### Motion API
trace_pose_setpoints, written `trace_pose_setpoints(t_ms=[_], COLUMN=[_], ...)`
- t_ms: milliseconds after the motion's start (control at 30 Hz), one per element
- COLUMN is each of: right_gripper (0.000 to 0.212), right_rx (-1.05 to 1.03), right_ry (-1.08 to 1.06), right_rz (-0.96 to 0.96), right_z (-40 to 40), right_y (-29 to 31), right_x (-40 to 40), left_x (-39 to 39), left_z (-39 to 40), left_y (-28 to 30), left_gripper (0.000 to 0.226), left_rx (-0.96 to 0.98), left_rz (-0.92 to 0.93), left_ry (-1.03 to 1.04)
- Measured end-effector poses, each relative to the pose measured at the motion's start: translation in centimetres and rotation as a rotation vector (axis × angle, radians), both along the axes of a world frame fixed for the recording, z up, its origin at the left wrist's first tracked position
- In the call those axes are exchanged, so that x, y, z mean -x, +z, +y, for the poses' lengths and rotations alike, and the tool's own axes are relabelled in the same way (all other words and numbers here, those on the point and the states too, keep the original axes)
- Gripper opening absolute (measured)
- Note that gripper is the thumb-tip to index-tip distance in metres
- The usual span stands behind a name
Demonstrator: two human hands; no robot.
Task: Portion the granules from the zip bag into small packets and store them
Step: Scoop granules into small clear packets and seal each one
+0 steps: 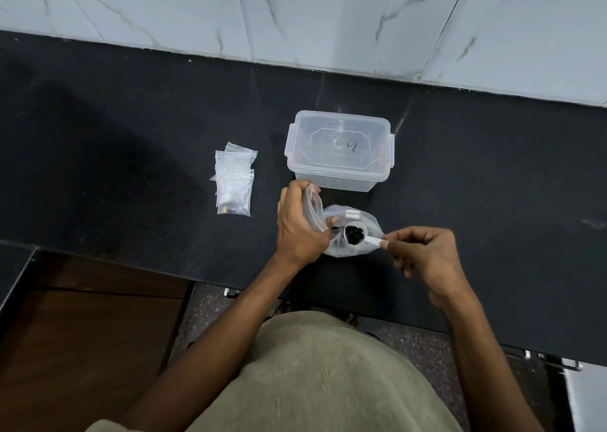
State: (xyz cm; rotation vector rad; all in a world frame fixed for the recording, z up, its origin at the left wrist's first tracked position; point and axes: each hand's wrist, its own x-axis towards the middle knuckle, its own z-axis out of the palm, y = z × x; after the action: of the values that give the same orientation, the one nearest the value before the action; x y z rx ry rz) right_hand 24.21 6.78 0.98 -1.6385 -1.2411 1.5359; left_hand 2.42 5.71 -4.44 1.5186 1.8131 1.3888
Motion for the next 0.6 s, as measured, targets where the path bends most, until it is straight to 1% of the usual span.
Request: trace_pose_setpoints(t_ms=[133,200,300,367,467,500,533,567,600], right_gripper=[0.006,0.009,0.011,0.012,0.021,0.020,0.017,0.013,0.009], right_rx=[0.012,-0.020,-0.154,-0.232,-0.392,-0.471,-0.544,-0.591,-0.583], right_ry=[-0.023,-0.047,-0.067,-0.038,0.001,-0.008,-0.021,-0.021,-0.007], right_rz=[-0.199,-0.308,-0.419,-0.500,-0.810,-0.864,-0.846,-0.749,-0.581], right_z=[0.0,0.0,-0.3,-0.7,-1.2,-1.2,-1.2,-1.1,-0.8], right_y=[-1.5,-2.3,-3.2,-3.3,-2.6,-2.1,-1.4,-0.6,0.3], right_x=[0.9,1.7,2.8,3.3,3.6,3.6,3.6,3.6,3.7], left_x=[-0.3,-0.4,-0.4,-0.5,-0.5,-0.5,-0.5,-0.6,-0.6], left_z=[-0.1,-0.1,-0.1,-0.2,-0.4,-0.4,-0.4,-0.4,-0.3], left_y=[0.1,0.1,0.0,0.1,0.3,0.3,0.3,0.3,0.3], left_gripper=[0.052,0.052,0.049,0.048,0.048,0.049,0.051,0.054,0.055], left_rx=[0.002,0.008,0.018,0.020,0.018,0.019,0.020,0.020,0.018], left_rz=[0.008,0.007,0.013,0.020,0.031,0.038,0.046,0.053,0.061], left_ry=[-0.003,-0.014,-0.049,-0.063,-0.070,-0.074,-0.082,-0.094,-0.108])
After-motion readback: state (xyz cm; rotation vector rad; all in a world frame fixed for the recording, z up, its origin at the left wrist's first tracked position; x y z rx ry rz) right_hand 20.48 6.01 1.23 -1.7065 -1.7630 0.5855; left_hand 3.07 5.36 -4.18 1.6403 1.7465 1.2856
